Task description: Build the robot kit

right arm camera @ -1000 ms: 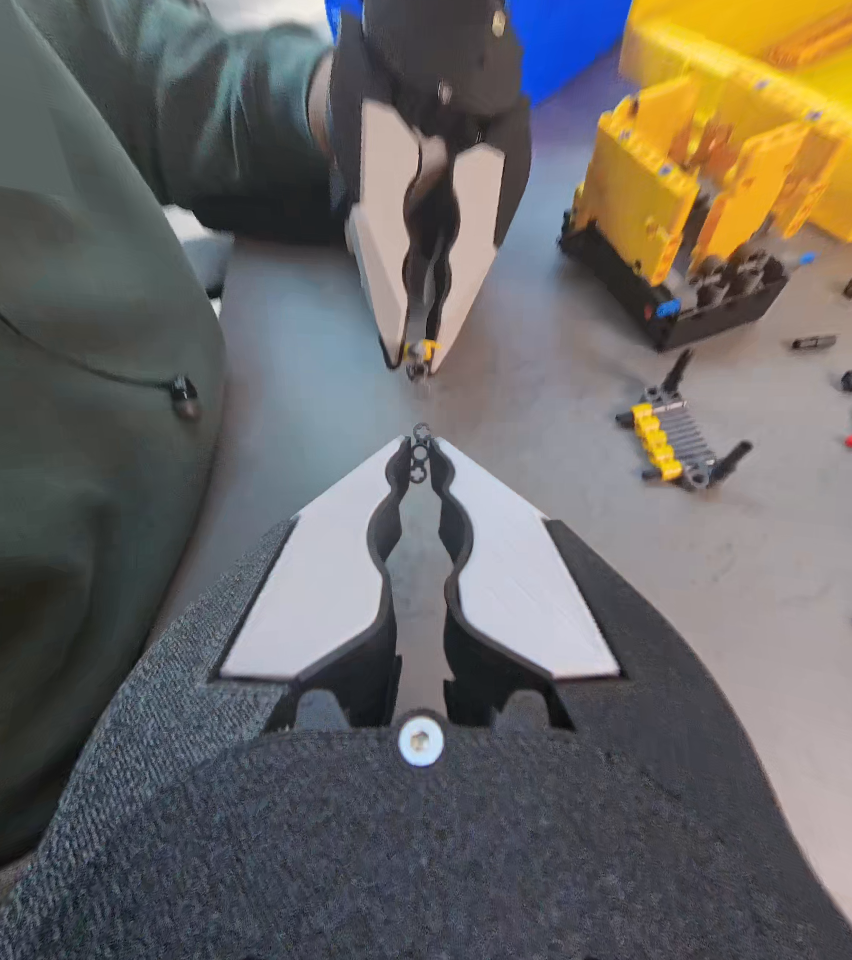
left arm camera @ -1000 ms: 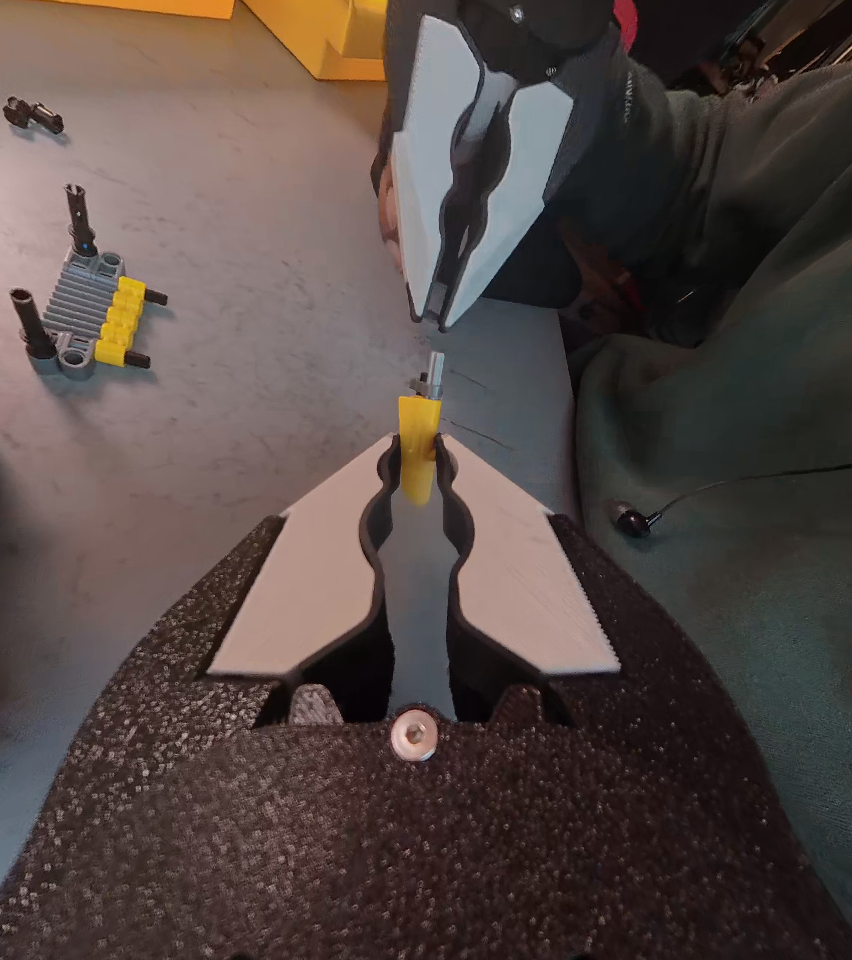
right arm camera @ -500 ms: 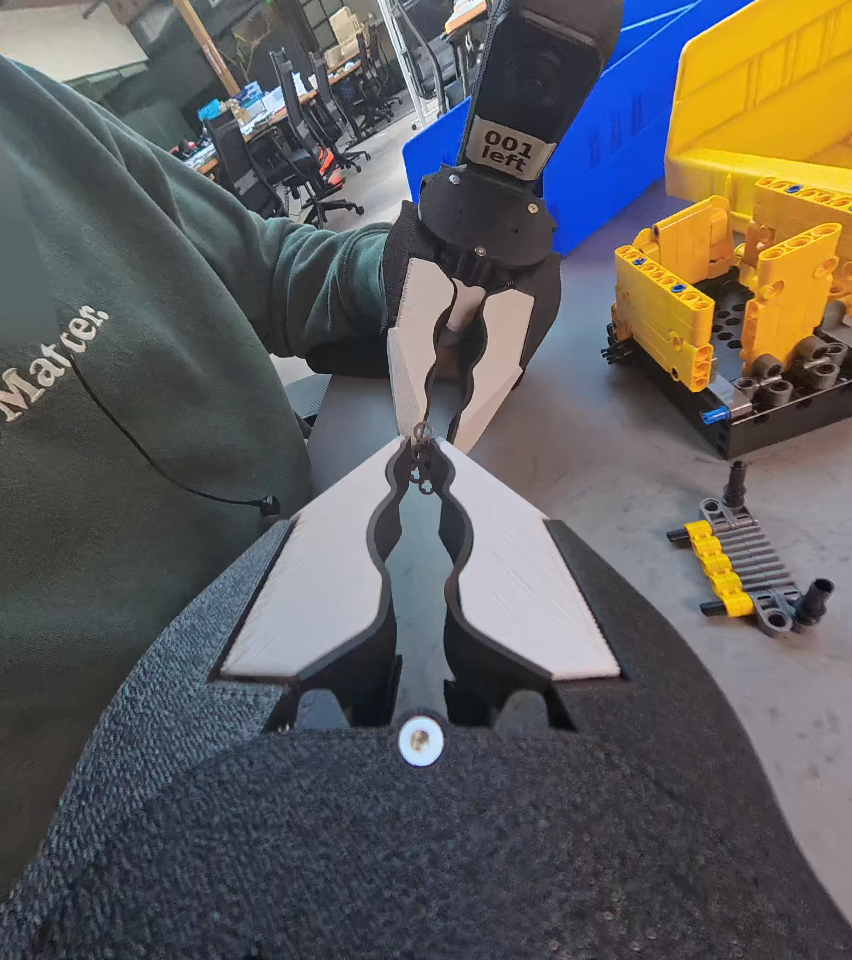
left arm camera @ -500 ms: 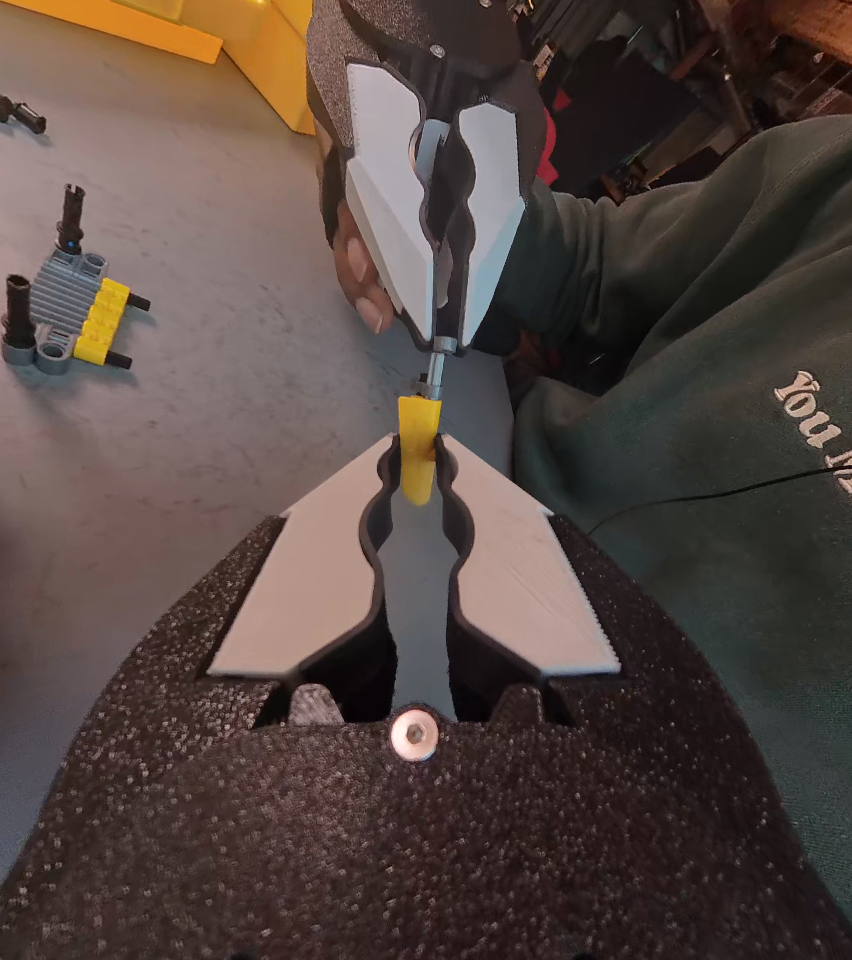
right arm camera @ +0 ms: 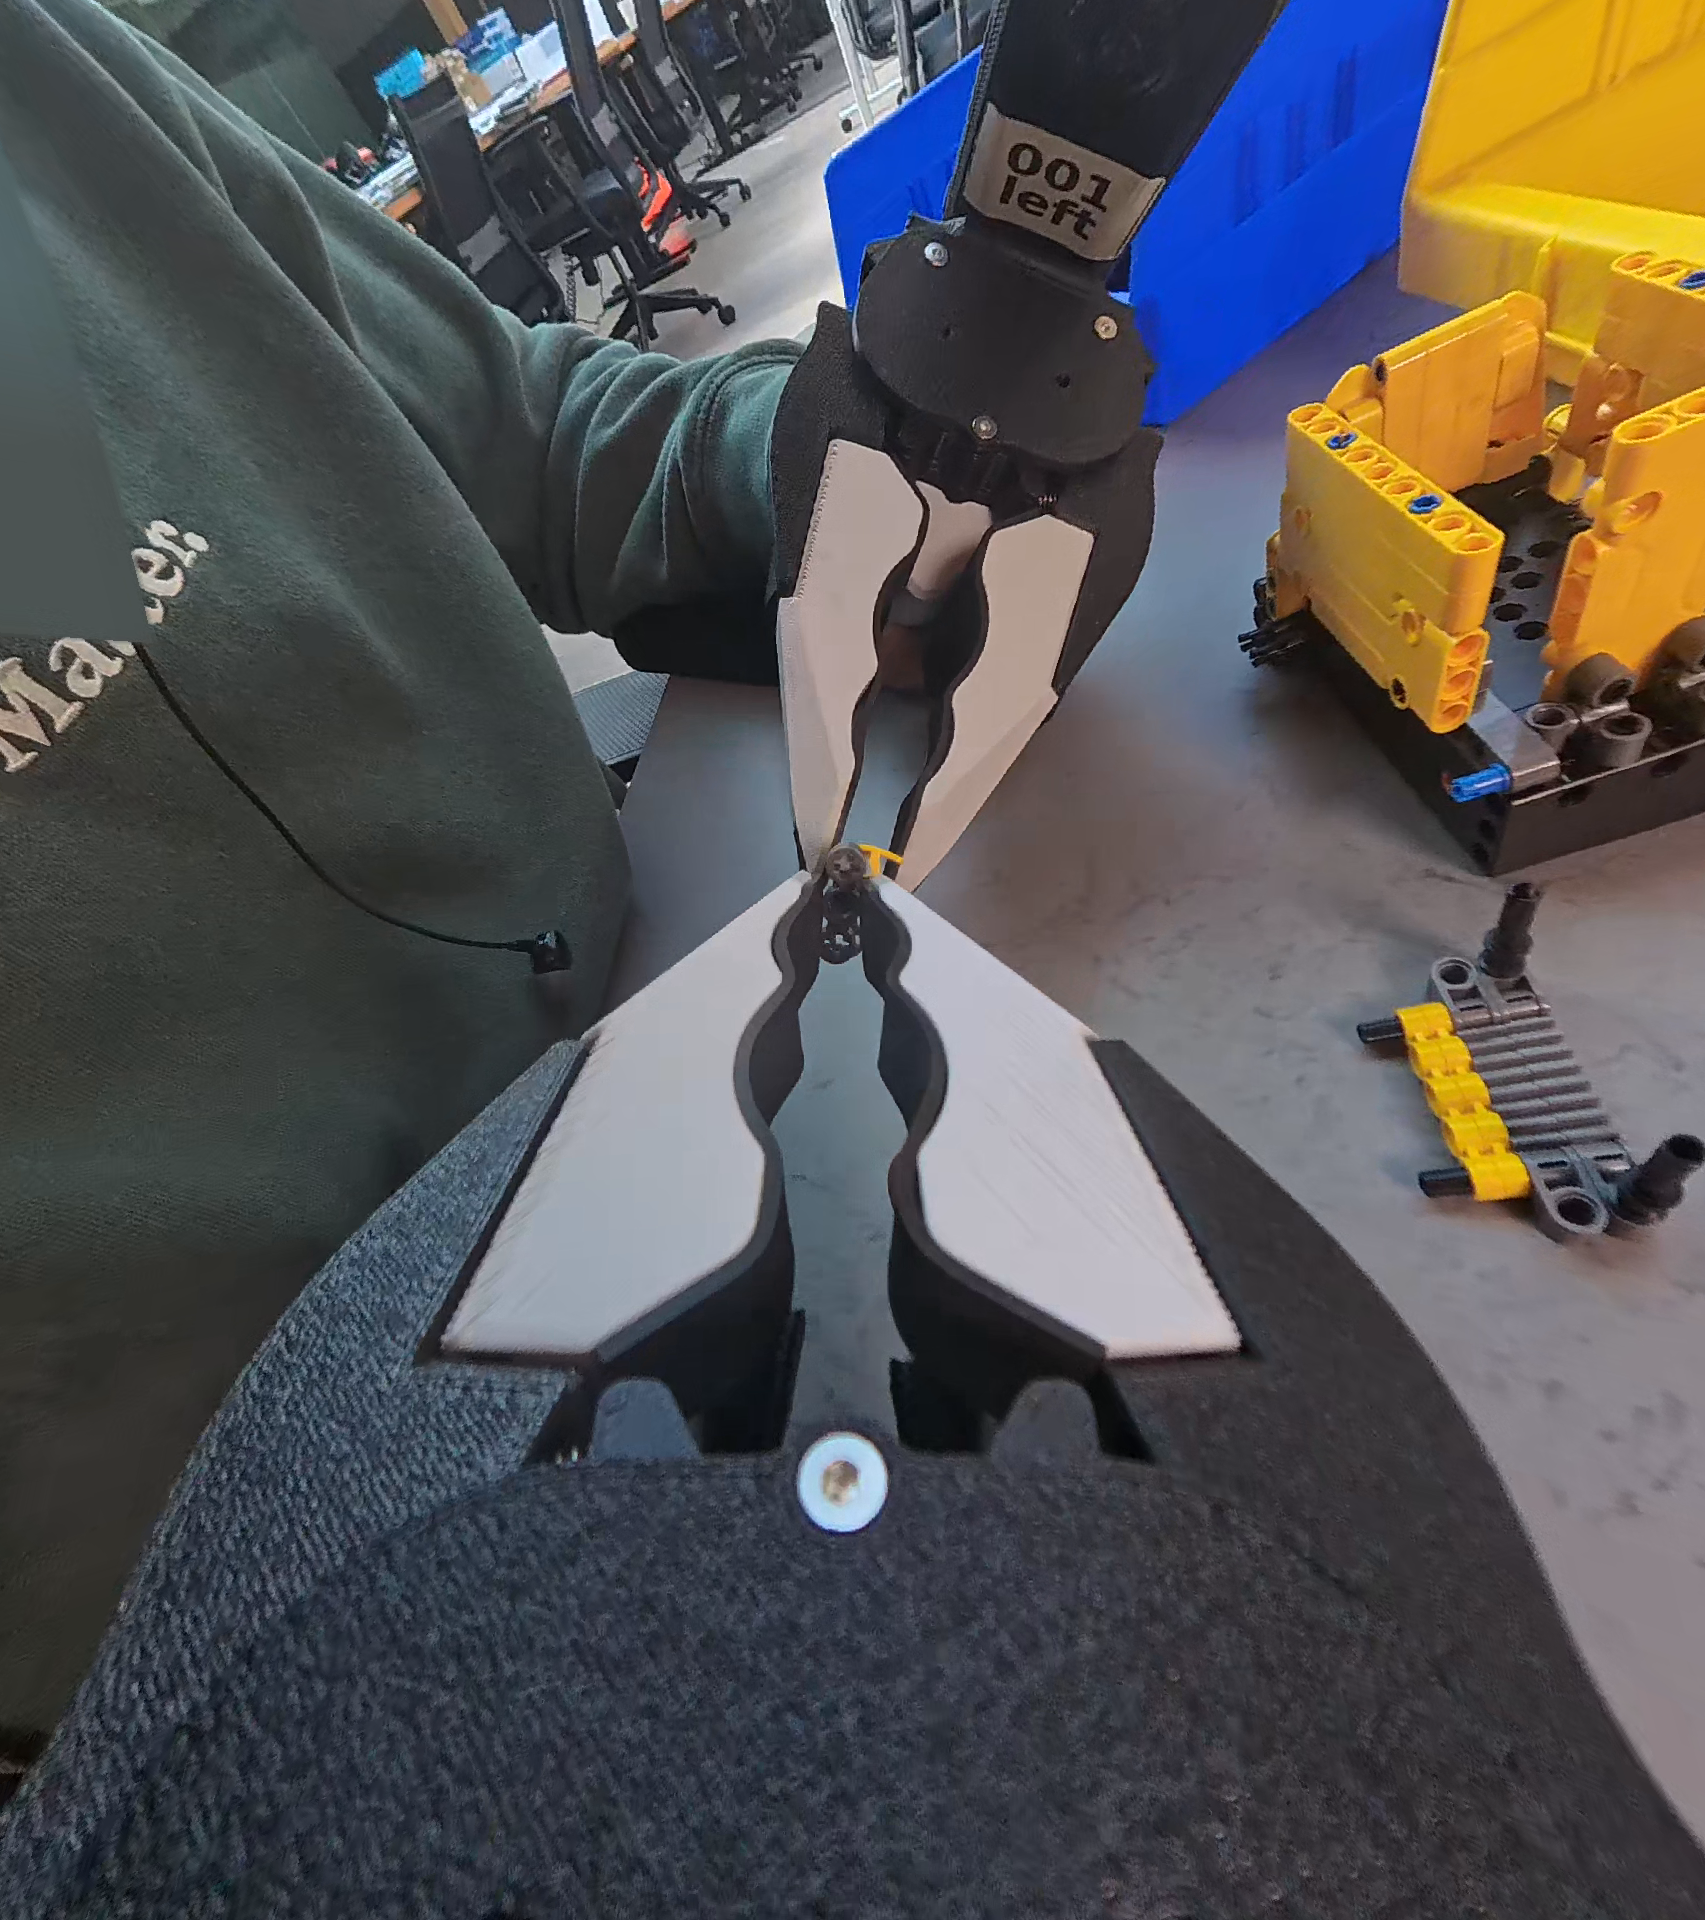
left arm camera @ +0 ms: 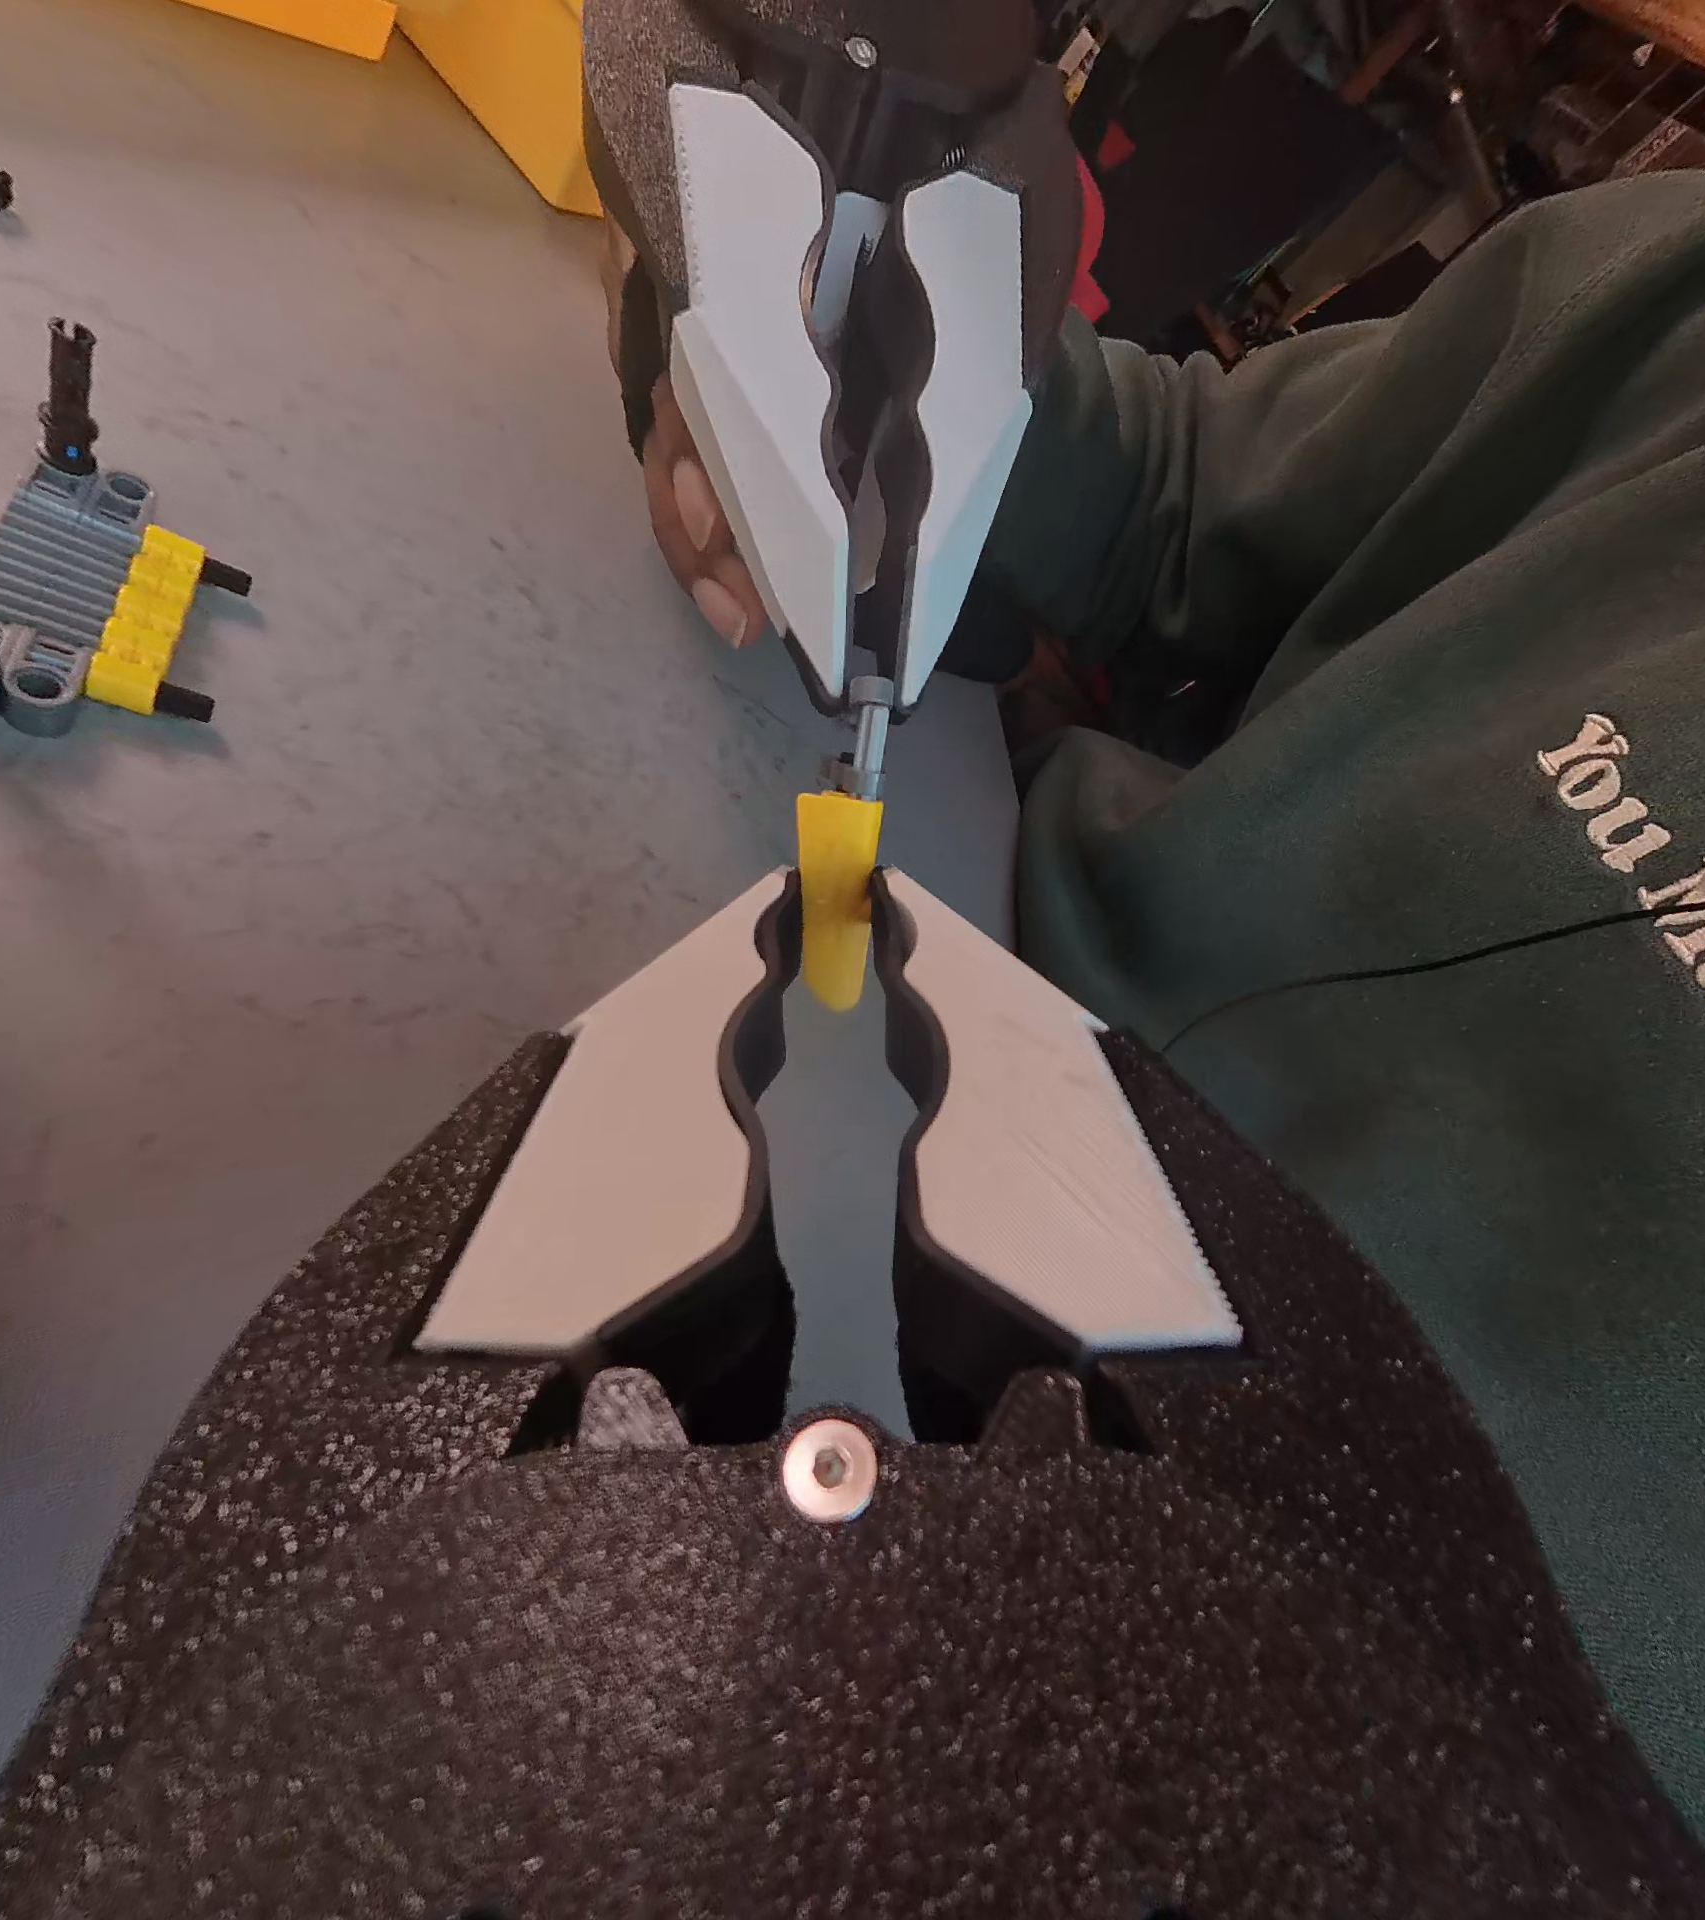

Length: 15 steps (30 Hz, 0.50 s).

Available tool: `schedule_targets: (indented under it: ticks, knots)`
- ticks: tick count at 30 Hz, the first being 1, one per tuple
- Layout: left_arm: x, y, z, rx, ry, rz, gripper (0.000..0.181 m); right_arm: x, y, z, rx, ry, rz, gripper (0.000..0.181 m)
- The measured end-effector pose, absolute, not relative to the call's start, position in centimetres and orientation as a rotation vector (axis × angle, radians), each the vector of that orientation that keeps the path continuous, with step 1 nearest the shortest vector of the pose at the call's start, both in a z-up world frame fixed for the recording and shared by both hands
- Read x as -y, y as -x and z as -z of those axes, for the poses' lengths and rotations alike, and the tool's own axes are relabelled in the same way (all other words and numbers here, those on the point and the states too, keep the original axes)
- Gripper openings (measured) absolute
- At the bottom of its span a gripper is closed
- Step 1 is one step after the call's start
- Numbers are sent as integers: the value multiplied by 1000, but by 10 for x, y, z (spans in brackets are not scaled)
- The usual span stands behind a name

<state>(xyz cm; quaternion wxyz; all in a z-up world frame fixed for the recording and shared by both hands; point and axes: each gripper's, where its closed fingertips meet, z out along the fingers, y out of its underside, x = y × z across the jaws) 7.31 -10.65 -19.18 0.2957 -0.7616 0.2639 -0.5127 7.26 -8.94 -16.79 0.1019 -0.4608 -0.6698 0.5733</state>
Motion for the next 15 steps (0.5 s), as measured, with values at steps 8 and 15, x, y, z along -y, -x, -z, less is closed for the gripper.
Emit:
schedule_targets:
  ticks: [8, 15]
  knots:
    - [114, -79, 204, -772, 2109, 1338, 11, 98, -77, 181, 2083, 1336, -1623, 6]
    - [122, -85, 222, -863, 2216, 1266, 11, 105, -83, 198, 2226, 1295, -1452, 6]
